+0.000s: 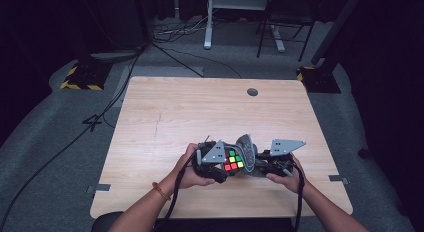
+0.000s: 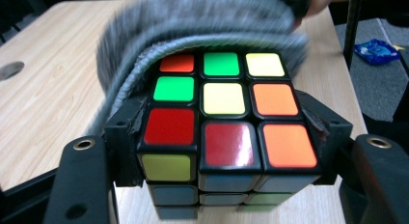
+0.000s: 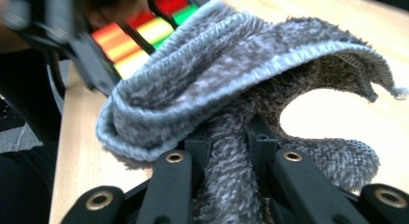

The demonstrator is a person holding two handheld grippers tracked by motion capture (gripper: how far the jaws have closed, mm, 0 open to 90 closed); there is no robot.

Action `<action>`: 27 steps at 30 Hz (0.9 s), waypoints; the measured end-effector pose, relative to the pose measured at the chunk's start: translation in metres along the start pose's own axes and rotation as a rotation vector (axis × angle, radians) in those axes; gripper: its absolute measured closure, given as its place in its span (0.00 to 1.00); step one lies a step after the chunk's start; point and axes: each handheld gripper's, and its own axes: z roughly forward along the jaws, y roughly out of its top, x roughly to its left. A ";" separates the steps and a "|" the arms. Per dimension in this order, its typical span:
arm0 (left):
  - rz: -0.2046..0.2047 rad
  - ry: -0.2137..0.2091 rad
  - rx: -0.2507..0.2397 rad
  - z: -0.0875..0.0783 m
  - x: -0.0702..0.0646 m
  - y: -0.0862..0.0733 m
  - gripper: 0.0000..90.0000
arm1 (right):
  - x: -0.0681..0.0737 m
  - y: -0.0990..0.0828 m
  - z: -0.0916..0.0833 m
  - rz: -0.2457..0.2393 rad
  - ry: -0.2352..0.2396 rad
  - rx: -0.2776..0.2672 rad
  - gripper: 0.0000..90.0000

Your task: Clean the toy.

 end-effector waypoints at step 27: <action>0.038 0.030 0.177 0.023 -0.003 -0.008 0.37 | 0.014 0.010 -0.004 -0.054 0.033 -0.058 0.85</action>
